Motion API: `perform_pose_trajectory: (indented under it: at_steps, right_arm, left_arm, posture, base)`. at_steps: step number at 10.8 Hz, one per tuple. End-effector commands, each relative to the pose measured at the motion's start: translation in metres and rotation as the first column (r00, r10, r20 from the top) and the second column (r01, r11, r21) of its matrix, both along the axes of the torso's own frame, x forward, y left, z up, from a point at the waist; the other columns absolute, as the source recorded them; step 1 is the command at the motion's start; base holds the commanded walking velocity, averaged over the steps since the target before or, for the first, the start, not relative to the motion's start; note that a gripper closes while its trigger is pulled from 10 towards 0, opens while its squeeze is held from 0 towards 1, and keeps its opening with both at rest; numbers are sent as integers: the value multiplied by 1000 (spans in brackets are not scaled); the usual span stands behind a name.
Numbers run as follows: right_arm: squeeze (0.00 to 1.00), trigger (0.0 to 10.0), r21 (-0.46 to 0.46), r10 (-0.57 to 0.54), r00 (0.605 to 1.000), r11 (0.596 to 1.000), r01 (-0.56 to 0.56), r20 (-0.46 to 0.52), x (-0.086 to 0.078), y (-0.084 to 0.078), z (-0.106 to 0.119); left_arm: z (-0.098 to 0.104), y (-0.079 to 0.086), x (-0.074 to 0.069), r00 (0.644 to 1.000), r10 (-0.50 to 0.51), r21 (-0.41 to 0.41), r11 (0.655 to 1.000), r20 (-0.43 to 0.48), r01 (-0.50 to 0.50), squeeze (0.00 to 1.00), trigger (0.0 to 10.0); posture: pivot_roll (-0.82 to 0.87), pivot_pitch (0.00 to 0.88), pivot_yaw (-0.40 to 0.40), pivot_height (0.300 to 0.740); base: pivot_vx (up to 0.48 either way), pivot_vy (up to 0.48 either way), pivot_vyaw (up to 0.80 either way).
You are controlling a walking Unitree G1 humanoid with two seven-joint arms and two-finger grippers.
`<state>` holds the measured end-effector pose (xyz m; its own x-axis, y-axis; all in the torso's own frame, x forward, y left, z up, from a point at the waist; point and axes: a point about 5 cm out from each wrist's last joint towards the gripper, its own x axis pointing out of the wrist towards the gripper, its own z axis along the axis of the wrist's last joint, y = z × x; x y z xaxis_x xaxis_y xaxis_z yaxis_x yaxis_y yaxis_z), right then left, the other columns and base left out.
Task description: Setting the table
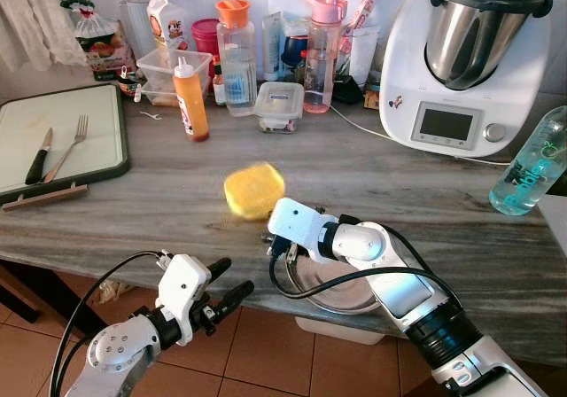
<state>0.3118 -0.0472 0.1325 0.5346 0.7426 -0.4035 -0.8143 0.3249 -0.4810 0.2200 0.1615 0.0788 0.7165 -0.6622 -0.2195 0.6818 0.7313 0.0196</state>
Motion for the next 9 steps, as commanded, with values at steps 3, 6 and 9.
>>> perform_pose_trajectory:
  at_steps: [3,6,9]
  right_arm:
    - [1000,10000,5,-16,1000,1000,16,23,4,-1,2]
    - [1000,10000,107,-117,989,988,107,95,12,-1,16]
    - [1000,10000,220,-195,978,960,174,79,27,15,28]
  left_arm:
    - [0,2,-1,1000,-5,7,1000,-8,5,0,10000]
    - [0,1,-1,1000,-1,5,1000,-5,1,0,10000]
    - [0,-1,-1,1000,6,5,1000,0,-6,0,10000]
  posture:
    - [72,29,-4,740]
    - [73,30,-7,740]
    - [86,29,-12,740]
  base:
    - [0,0,0]
    - [0,0,0]
    - [0,0,0]
